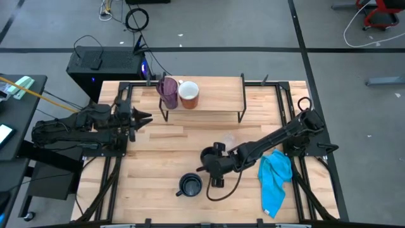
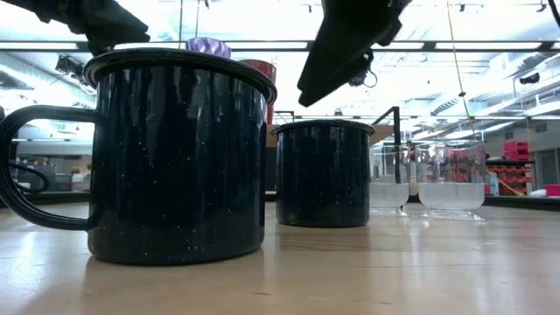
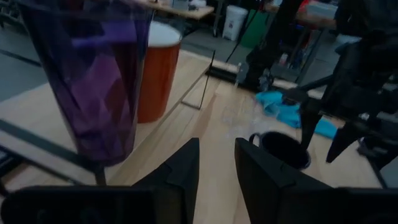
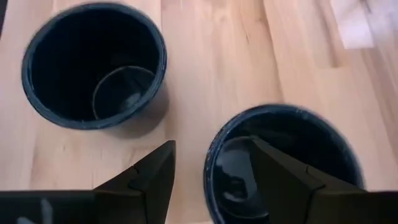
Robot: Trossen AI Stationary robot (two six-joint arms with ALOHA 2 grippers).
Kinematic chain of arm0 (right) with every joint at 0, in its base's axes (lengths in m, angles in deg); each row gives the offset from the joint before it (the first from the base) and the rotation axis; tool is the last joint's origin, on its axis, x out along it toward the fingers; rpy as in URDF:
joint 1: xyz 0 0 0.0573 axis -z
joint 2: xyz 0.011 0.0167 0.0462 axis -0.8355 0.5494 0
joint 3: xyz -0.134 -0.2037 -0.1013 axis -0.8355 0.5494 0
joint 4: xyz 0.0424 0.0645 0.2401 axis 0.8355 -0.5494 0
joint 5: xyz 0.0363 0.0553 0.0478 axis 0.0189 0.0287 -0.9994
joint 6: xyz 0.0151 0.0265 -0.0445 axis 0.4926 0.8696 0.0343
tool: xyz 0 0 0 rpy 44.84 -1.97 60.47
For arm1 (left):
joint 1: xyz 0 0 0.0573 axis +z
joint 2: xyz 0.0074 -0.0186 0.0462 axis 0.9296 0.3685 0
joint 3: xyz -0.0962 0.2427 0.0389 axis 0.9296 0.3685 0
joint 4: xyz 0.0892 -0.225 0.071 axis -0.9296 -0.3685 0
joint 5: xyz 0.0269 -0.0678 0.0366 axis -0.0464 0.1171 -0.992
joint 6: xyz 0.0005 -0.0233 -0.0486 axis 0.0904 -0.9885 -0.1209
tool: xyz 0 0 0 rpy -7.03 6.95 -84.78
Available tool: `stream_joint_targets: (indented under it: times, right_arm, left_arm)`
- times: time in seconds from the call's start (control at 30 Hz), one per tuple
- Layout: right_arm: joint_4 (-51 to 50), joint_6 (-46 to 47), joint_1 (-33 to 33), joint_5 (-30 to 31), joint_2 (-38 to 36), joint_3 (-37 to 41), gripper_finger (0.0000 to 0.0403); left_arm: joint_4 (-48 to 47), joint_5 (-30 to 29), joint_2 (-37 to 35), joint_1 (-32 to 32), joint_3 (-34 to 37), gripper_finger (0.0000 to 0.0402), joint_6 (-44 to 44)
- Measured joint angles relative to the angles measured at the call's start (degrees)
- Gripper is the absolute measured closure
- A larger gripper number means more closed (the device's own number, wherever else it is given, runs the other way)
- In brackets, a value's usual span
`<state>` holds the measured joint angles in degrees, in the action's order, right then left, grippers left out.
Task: Stack small to large cups/mugs on shelf
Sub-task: Put the blue mug on the shelf
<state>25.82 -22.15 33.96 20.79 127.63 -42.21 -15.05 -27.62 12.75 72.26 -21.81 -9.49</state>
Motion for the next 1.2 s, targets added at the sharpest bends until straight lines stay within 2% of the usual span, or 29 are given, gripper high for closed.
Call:
stream_joint_targets:
  times: [0.13,0.33,0.77,1.07,1.2]
  right_arm:
    - [2.0,1.1,0.0,0.5,0.0,2.5,0.019]
    - [3.2,1.2,-0.2,0.6,0.0,3.5,0.019]
    - [3.2,-0.5,-0.5,1.4,0.0,3.6,0.019]
    - [3.2,-0.2,-1.2,1.2,0.0,6.8,0.019]
    - [2.7,-0.8,-1.2,1.0,0.0,6.8,0.0201]
  left_arm:
    - [-2.2,0.0,0.0,0.0,0.1,0.0292,-0.3]
    - [1.2,0.0,0.0,0.0,3.0,0.0292,1.9]
    - [2.3,0.0,0.0,0.0,3.1,0.0292,1.7]
    - [2.3,0.0,0.0,0.0,3.1,0.0292,1.6]
    - [2.3,0.0,0.0,0.0,3.1,0.0292,1.4]
